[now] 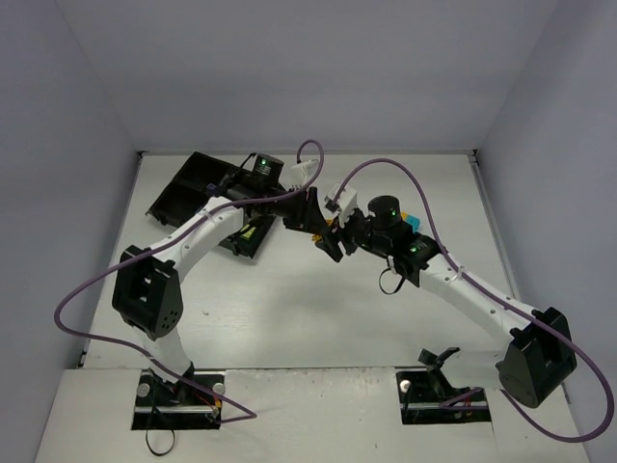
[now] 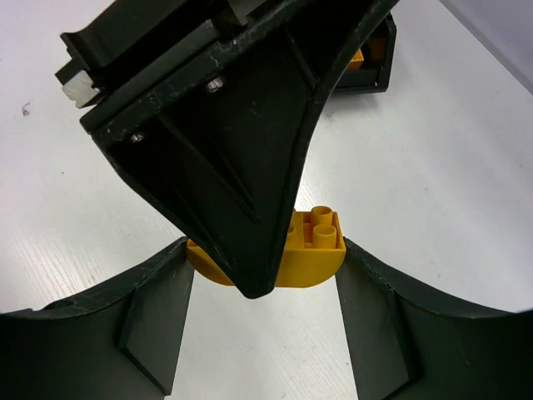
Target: Sort the legos into containers by color
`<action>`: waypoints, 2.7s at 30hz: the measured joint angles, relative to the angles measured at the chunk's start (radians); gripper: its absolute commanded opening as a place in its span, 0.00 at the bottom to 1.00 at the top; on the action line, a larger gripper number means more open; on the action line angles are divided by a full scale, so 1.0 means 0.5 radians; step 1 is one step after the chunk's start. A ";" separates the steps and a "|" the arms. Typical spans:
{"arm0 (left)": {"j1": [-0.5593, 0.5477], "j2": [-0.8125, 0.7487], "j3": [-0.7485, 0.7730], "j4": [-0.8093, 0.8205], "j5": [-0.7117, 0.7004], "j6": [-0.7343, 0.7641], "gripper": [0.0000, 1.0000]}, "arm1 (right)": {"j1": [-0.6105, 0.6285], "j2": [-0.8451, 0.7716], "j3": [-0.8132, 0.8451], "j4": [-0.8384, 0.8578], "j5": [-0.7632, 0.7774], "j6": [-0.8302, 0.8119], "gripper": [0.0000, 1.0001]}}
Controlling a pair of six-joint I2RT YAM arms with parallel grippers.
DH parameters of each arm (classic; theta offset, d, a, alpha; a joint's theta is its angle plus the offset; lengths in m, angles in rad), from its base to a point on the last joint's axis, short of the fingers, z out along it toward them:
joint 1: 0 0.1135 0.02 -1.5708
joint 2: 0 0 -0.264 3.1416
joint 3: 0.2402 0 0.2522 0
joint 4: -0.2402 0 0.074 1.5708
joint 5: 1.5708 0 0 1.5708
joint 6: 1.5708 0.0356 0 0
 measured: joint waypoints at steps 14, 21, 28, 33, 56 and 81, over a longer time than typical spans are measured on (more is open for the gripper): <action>0.009 0.005 0.024 -0.004 -0.131 0.086 0.07 | -0.007 -0.004 -0.006 0.001 0.176 0.203 0.72; 0.283 0.166 0.200 -0.084 -0.516 0.172 0.07 | -0.174 -0.137 -0.082 -0.008 0.465 0.391 0.82; 0.441 0.356 0.440 -0.160 -1.192 0.204 0.20 | -0.197 -0.215 -0.109 -0.117 0.925 0.648 0.85; 0.497 0.560 0.651 -0.185 -1.495 0.205 0.36 | -0.210 -0.208 -0.140 -0.283 1.212 0.938 0.85; 0.537 0.640 0.710 -0.265 -1.720 0.181 0.72 | -0.646 0.422 -0.169 -0.592 1.438 1.536 1.00; 0.417 -0.038 0.132 -0.314 -1.329 0.098 0.83 | -0.761 0.805 -0.121 -0.211 1.162 1.189 0.37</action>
